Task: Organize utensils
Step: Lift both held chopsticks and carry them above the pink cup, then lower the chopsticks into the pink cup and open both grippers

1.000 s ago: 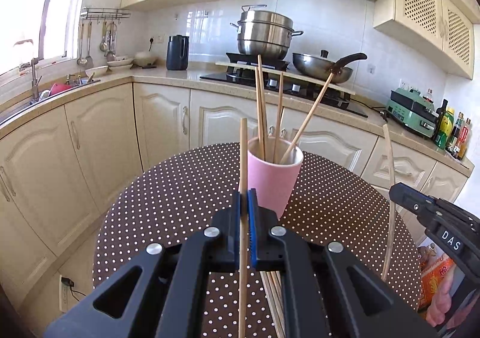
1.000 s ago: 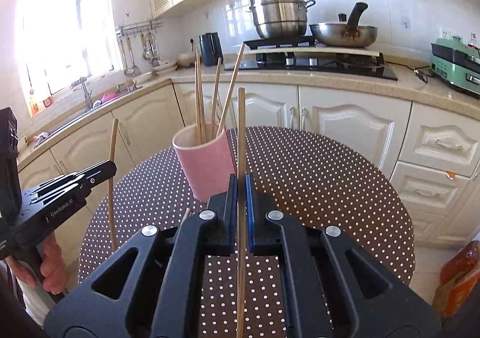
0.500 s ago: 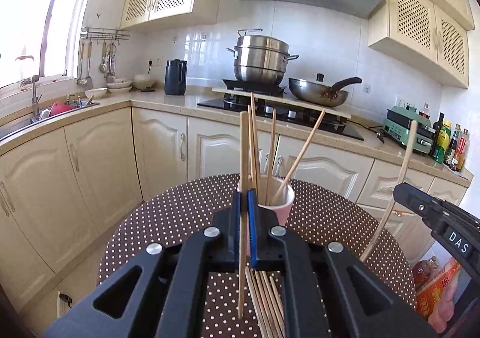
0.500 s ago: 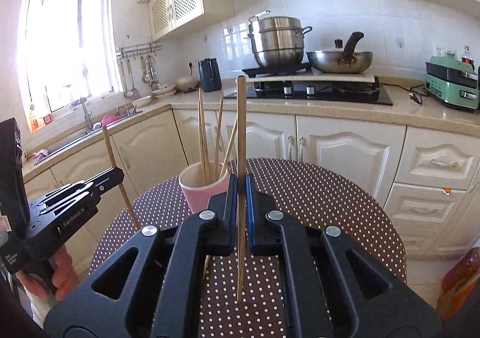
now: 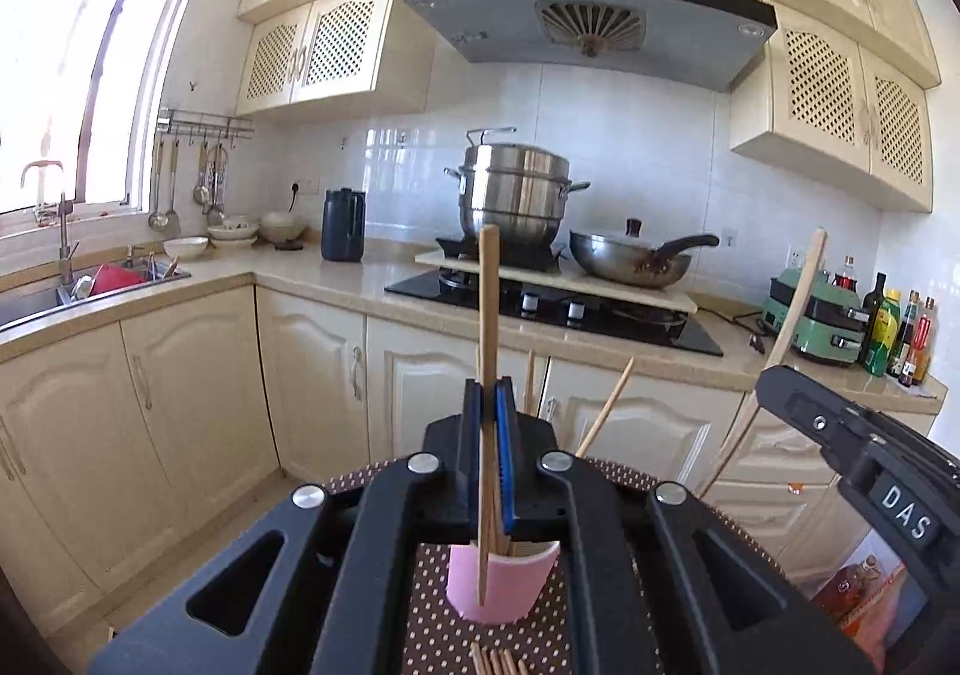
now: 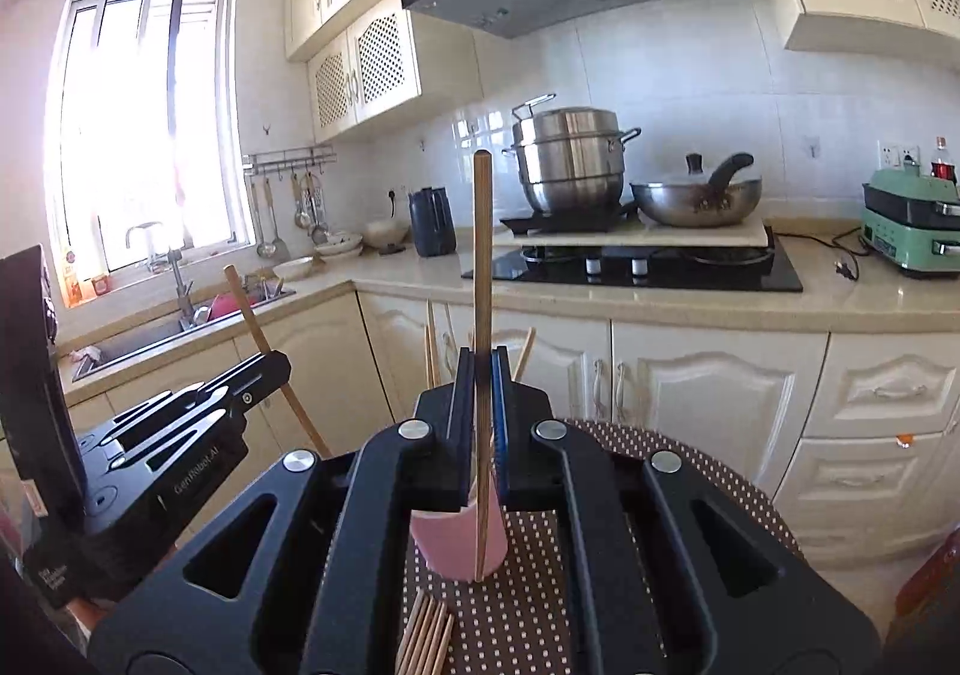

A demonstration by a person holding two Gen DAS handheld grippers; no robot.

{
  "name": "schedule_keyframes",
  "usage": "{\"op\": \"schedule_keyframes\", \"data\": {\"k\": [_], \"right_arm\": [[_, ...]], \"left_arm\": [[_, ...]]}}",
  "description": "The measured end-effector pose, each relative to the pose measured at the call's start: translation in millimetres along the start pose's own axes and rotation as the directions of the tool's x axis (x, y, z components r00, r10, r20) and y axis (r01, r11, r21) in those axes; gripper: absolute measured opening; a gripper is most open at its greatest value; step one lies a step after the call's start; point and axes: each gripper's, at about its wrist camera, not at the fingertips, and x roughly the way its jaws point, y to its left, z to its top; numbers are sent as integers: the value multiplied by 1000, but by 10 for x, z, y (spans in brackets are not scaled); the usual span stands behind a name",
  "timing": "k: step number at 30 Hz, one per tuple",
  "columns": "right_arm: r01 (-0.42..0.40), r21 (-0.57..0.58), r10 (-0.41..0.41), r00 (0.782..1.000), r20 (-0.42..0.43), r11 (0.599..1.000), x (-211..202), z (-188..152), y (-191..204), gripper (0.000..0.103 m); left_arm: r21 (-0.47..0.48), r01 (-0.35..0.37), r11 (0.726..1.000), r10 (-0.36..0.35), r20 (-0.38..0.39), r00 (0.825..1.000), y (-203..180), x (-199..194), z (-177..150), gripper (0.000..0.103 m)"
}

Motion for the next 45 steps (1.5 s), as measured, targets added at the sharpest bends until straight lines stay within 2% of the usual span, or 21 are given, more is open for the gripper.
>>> {"op": "schedule_keyframes", "data": {"k": [4, 9, 15, 23, 31, 35, 39, 43, 45], "right_arm": [[-6, 9, 6, 999, 36, 1000, 65, 181, 22, 6], [11, 30, -12, 999, 42, 999, 228, 313, -6, 6], [0, 56, -2, 1000, 30, 998, 397, 326, -16, 6], [-12, 78, 14, 999, -31, 997, 612, 183, 22, 6], [2, 68, -6, 998, 64, 998, 496, 377, 110, 6], [10, 53, -11, 1000, 16, 999, 645, 286, 143, 6], [28, 37, -25, 997, -70, 999, 826, 85, 160, 6], [16, 32, -11, 987, -158, 999, 986, -170, 115, 6], [2, 60, 11, 978, -210, 998, 1064, -272, 66, 6]], "left_arm": [[3, 1, 1000, -1, 36, 999, -75, 56, 199, 6], [9, -14, 1000, 14, 59, 998, -131, 146, 313, 6], [4, -21, 1000, 21, 33, 999, -112, 302, 287, 6], [6, -43, 999, 43, -69, 997, -72, 600, 28, 6], [-22, -46, 999, 43, -97, 994, 48, 659, -48, 6], [-20, -46, 999, 44, -111, 993, 45, 674, -103, 6], [-29, -34, 999, 31, -122, 992, 70, 703, -189, 6], [-26, -22, 999, 18, -138, 990, 81, 730, -284, 6], [6, -54, 998, 55, -148, 988, 66, 769, -360, 6]]}}
